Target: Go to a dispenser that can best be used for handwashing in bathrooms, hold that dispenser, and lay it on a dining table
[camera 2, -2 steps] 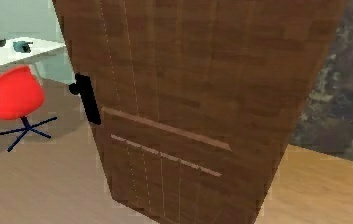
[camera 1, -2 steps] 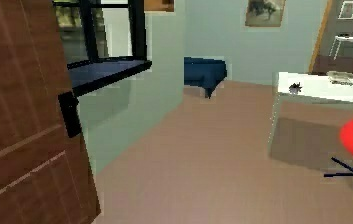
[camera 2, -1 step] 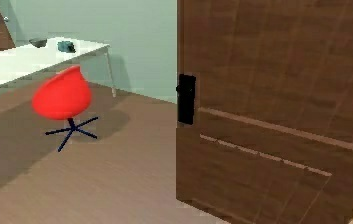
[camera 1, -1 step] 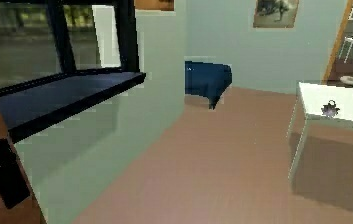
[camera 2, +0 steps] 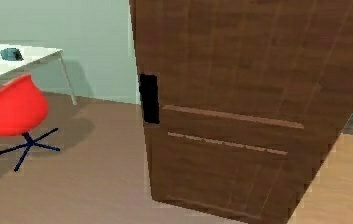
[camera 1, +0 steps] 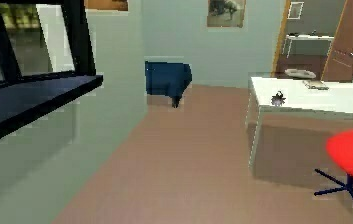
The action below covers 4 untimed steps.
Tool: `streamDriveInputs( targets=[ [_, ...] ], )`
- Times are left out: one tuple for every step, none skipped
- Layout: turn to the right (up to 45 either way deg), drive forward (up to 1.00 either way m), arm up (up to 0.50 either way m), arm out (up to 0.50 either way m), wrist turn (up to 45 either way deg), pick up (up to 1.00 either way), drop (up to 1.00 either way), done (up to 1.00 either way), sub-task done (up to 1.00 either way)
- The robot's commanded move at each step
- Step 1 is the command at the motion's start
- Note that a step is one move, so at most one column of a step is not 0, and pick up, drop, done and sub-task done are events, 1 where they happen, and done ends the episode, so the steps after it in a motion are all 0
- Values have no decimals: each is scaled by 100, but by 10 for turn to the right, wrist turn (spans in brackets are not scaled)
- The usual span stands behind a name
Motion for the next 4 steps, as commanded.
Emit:
streamDriveInputs(
  targets=[
    [0, 100, 0, 0, 0, 0, 0, 0, 0],
    [60, 0, 0, 0, 0, 0, 0, 0, 0],
    [0, 55, 0, 0, 0, 0, 0, 0, 0],
    [60, 0, 0, 0, 0, 0, 0, 0, 0]
  ],
)
